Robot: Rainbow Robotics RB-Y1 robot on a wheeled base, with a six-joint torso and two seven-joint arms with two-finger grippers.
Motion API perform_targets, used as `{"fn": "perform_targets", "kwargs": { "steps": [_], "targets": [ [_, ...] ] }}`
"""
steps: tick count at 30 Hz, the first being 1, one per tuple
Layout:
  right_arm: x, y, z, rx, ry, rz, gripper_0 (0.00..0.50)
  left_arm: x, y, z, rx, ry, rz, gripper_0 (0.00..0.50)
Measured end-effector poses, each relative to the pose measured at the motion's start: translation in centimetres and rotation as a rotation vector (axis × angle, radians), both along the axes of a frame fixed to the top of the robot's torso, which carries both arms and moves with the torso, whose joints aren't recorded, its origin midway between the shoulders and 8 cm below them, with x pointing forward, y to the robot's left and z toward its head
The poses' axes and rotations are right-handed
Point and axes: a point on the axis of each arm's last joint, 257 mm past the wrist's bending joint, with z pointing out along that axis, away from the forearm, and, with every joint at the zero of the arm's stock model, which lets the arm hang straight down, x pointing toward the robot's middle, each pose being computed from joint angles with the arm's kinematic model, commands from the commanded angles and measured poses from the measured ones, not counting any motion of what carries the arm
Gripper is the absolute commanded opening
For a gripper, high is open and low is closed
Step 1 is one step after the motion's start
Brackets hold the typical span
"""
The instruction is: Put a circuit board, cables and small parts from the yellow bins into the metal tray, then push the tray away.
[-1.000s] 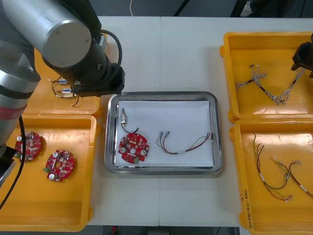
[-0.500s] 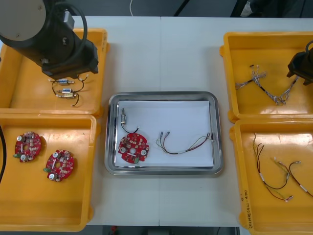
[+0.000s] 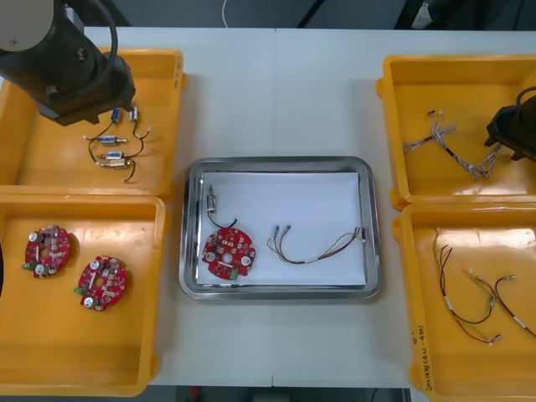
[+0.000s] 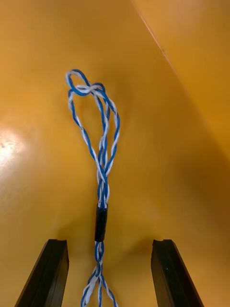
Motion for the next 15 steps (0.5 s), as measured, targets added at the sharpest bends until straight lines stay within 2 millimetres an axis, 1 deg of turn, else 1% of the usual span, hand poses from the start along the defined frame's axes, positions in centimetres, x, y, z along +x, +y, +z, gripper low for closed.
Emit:
{"fn": "perform_targets", "kwargs": {
  "steps": [5, 8, 13, 14, 15],
  "targets": [
    [0.2, 0.3, -0.1, 0.028, -0.01, -0.024, 0.5, 0.3, 1.1, -0.2, 0.006, 0.003, 0.036, 0.5],
    [0.4, 0.5, 0.0, 0.037, -0.024, -0.025, 0.48, 0.4, 1.7, -0.4, 0.003, 0.012, 0.057, 0.5],
    [0.9, 0.5, 0.1, 0.042, -0.047, -0.027, 0.477, 0.9, 3.0, -0.8, -0.014, 0.024, 0.098, 0.5],
    [1.0, 0.4, 0.2, 0.04, -0.051, -0.028, 0.451, 1.1, 3.2, -0.8, -0.018, 0.021, 0.104, 0.5],
    [1.1, 0.4, 0.2, 0.039, -0.055, -0.029, 0.391, 1.3, 3.4, -0.8, -0.022, 0.016, 0.107, 0.5]
  ]
}}
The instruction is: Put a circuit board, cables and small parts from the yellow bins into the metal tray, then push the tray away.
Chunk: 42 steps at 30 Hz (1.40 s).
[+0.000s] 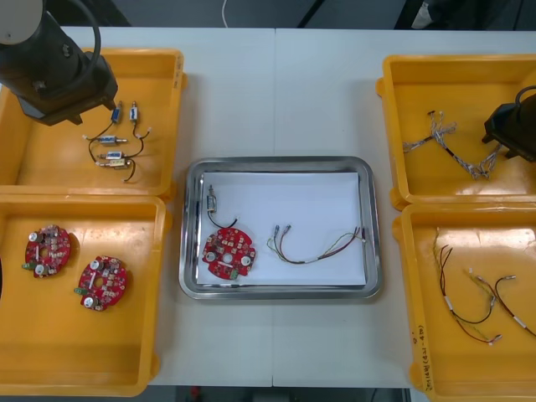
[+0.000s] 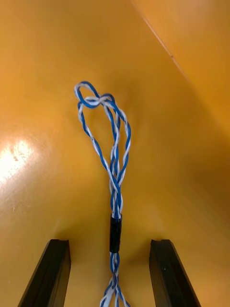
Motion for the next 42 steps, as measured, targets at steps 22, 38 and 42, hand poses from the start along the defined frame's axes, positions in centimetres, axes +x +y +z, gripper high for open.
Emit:
{"fn": "perform_targets", "kwargs": {
  "steps": [22, 38, 42],
  "targets": [
    [-1.3, 0.8, 0.9, 0.043, 0.05, 0.02, 0.0, 2.8, 2.6, -1.9, 0.013, -0.006, -0.026, 0.5],
    [-5.7, 1.6, 9.1, 0.001, 0.144, 0.101, 0.0, 4.8, 3.9, -4.2, -0.05, -0.013, 0.018, 0.5],
    [-7.2, 1.9, 10.1, -0.007, 0.164, 0.119, 0.0, 5.4, 4.0, -4.6, -0.053, -0.025, 0.022, 0.5]
  ]
}}
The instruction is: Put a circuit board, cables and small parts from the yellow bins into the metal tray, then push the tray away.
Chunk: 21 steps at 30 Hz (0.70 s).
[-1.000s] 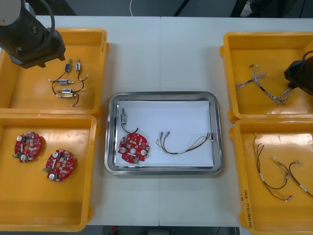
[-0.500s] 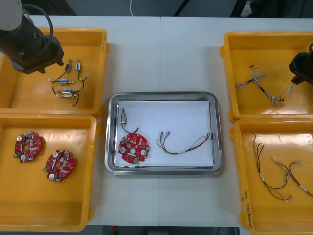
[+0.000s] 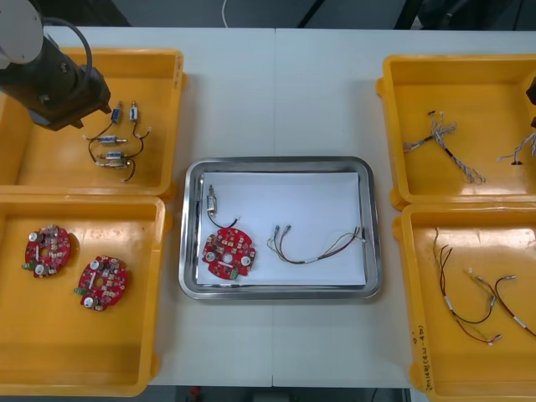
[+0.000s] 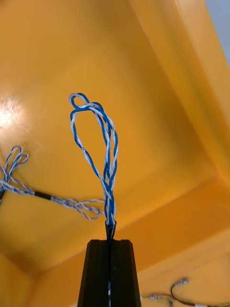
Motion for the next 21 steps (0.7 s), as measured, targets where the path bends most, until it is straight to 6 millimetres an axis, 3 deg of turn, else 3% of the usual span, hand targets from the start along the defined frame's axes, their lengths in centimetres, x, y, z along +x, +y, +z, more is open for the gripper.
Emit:
{"fn": "perform_targets", "kwargs": {
  "steps": [5, 13, 21],
  "targets": [
    [-1.4, 0.9, 1.5, -0.004, 0.013, 0.034, 0.0, 0.6, 0.2, -0.6, -0.004, -0.01, 0.006, 0.5],
    [-0.1, 2.9, 6.7, -0.074, -0.162, 0.132, 0.0, 1.9, 0.3, -1.4, -0.001, -0.041, 0.006, 0.5],
    [-0.5, 6.7, 9.8, -0.164, -0.299, 0.342, 0.0, 1.8, 0.4, -3.0, 0.017, -0.015, 0.005, 0.5]
  ]
}}
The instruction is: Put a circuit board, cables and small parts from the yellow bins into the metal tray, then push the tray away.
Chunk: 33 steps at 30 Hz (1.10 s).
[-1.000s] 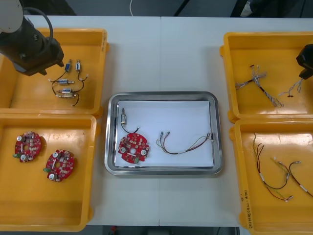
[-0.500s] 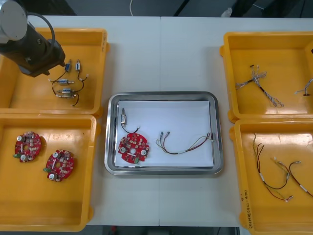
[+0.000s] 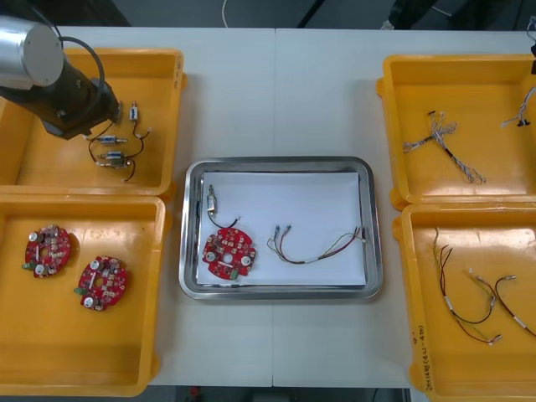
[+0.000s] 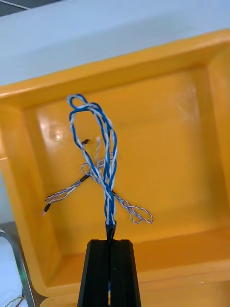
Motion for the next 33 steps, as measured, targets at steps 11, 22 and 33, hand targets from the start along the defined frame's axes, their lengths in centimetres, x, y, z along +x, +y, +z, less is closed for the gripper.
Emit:
{"fn": "perform_targets", "kwargs": {
  "steps": [11, 22, 33],
  "targets": [
    [-3.2, 7.8, -1.1, -0.096, -0.03, 0.329, 0.0, 0.7, 0.9, -1.5, -0.003, -0.004, 0.021, 0.5],
    [-5.9, 14.7, -1.3, -0.318, -0.077, 0.664, 0.0, 0.9, 1.0, -3.5, 0.01, 0.007, 0.018, 0.5],
    [-8.3, 19.2, -3.6, -0.536, -0.075, 0.958, 0.0, 2.0, 1.1, -3.2, -0.001, -0.042, 0.019, 0.5]
  ]
}}
